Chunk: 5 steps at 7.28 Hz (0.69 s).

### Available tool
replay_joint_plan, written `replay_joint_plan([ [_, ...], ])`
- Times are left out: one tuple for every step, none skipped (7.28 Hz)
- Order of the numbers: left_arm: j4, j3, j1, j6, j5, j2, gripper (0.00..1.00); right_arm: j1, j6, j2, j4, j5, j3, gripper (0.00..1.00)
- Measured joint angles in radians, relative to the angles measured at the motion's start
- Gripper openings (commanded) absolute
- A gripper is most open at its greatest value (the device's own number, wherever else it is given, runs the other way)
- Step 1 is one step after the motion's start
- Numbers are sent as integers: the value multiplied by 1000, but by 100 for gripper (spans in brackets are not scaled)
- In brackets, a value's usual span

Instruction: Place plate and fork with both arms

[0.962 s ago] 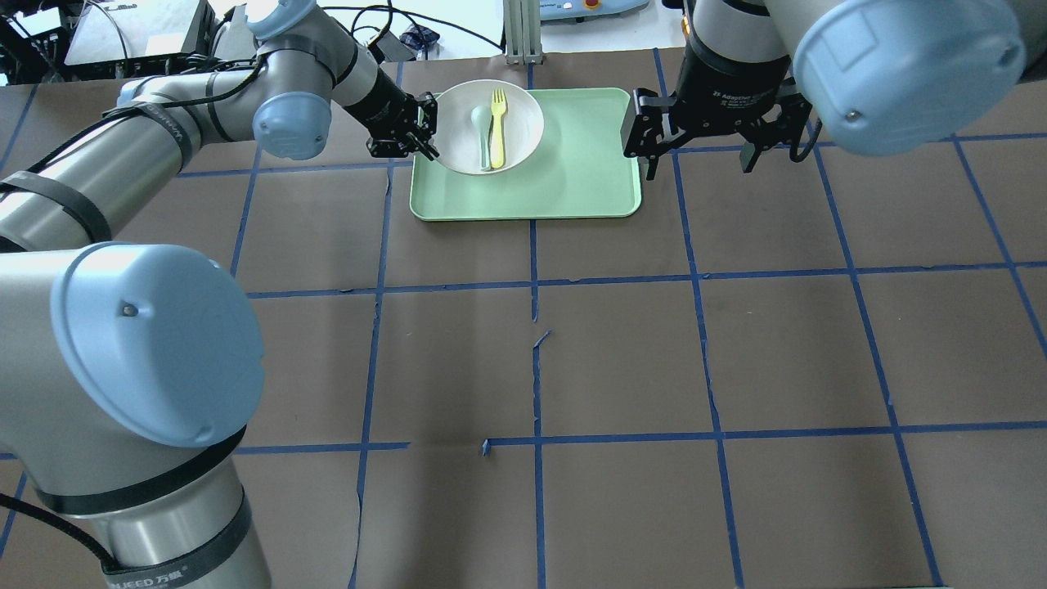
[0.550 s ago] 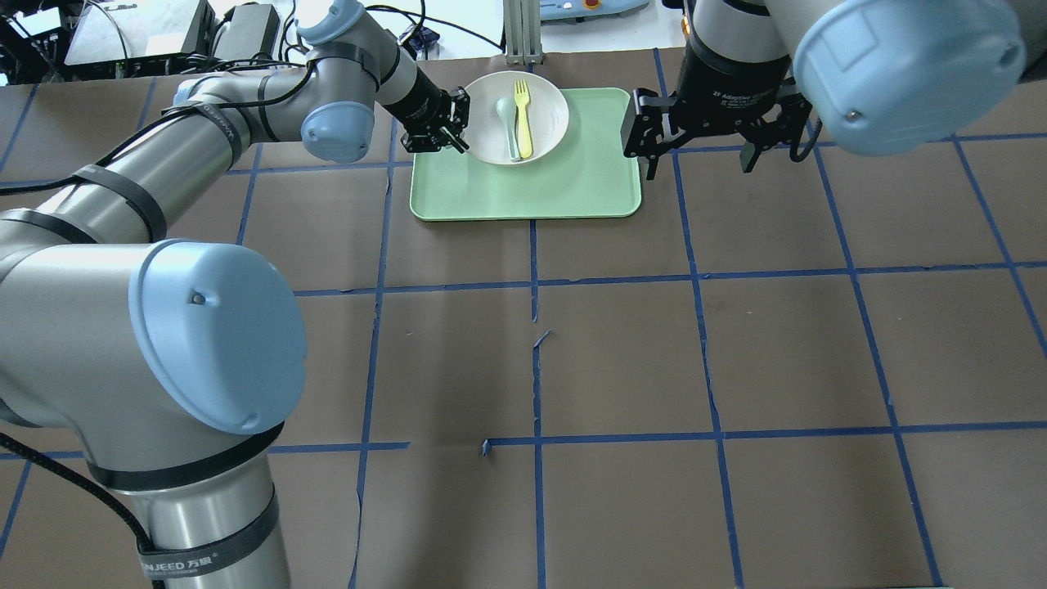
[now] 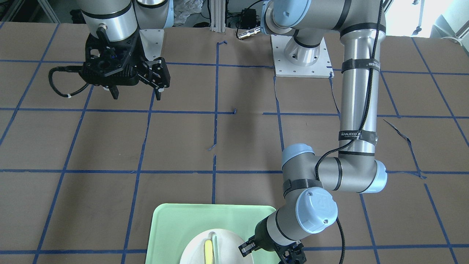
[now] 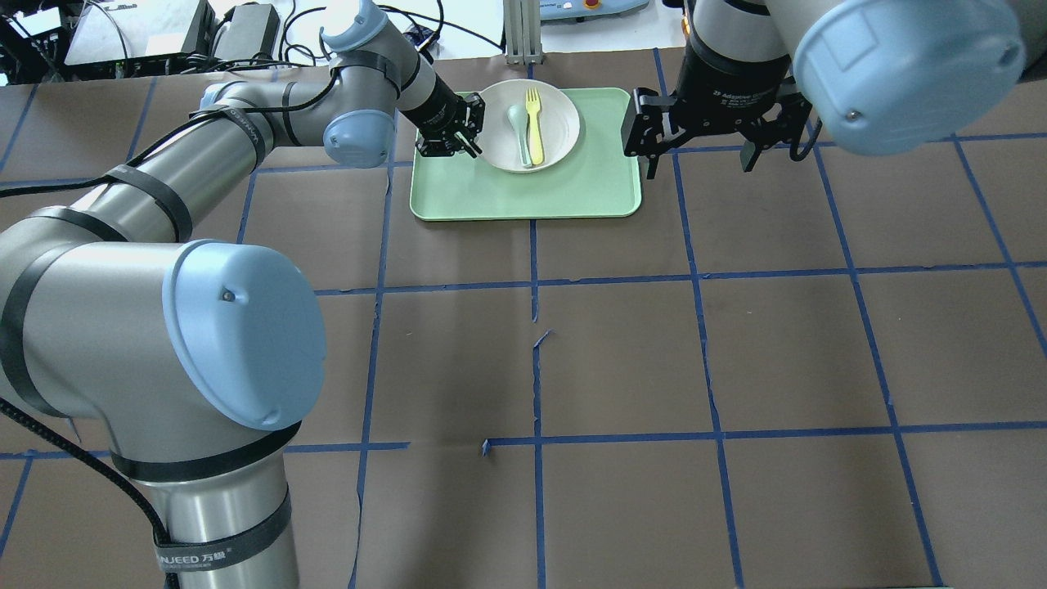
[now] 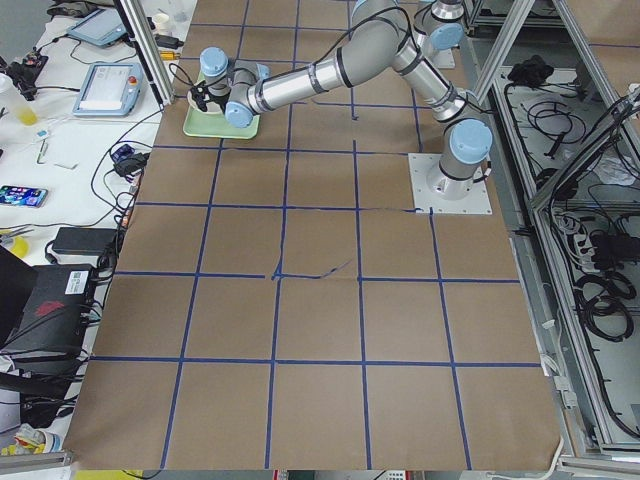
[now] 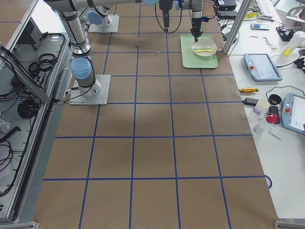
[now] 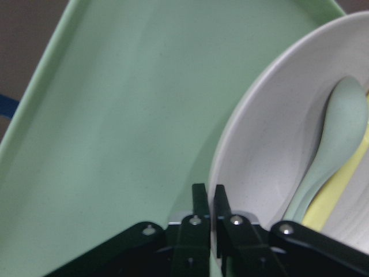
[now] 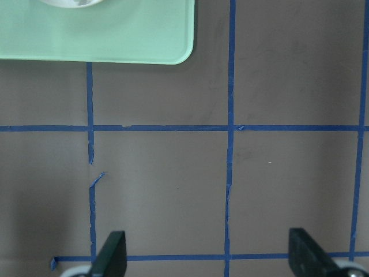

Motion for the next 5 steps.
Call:
replay_joint_plan([
  [1,-9,0,2,0,9,100,0,0,0,-1,0,0,100],
  [7,-33,0,15,2,36,100,0,0,0,-1,0,0,100],
  [18,-83,5,51,19,84,100,0,1,0,-2,0,0,100],
  [24,-164,18,134,71,157,100,0,1,0,-2,0,0,100],
  [18,-260,37,244,139,248,100,0,0,0,-2,0,0,100],
])
